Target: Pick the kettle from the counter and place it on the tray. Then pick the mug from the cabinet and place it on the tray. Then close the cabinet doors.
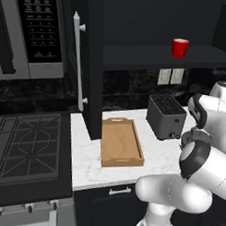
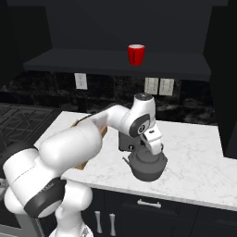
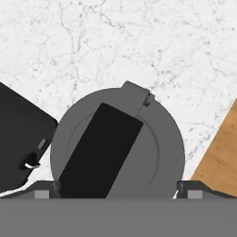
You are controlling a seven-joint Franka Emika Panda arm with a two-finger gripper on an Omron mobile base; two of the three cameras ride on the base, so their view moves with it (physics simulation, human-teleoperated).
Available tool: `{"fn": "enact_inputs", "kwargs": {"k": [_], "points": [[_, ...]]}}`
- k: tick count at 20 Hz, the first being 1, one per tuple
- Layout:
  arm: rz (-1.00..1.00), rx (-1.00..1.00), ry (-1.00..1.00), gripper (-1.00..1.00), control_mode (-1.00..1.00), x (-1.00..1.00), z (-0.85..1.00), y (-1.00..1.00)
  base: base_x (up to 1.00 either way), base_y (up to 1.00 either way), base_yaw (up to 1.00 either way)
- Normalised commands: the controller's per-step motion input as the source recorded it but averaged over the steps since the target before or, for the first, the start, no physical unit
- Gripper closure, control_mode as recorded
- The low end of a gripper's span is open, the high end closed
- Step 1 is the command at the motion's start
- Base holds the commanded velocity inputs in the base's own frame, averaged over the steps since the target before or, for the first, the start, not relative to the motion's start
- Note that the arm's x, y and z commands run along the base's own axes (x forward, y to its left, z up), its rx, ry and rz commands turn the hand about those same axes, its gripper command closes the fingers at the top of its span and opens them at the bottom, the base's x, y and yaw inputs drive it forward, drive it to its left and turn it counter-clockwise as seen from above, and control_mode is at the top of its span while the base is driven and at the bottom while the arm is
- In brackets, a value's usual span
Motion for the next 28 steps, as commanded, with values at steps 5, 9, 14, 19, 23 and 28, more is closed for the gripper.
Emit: {"fn": "enact_inputs", "kwargs": {"k": [5, 9, 14, 19, 23, 28], "points": [[0.00, 0.06, -0.02, -1.00, -1.00, 0.29, -0.16, -0.11, 0.00, 0.00, 0.00], [-0.01, 0.04, 0.00, -1.00, -1.00, 0.32, -0.18, -0.07, 0.00, 0.00, 0.00], [-0.05, 0.01, 0.00, -1.00, -1.00, 0.19, -0.24, -0.09, 0.00, 0.00, 0.00], [-0.03, 0.00, 0.00, -1.00, -1.00, -0.06, -0.38, -0.03, 0.00, 0.00, 0.00], [-0.05, -0.08, 0.00, 1.00, -1.00, -0.12, -0.47, 0.07, 0.00, 0.00, 0.00], [-0.03, -0.03, -0.02, 1.00, -1.00, -0.14, -0.35, 0.13, 0.00, 0.00, 0.00]]}}
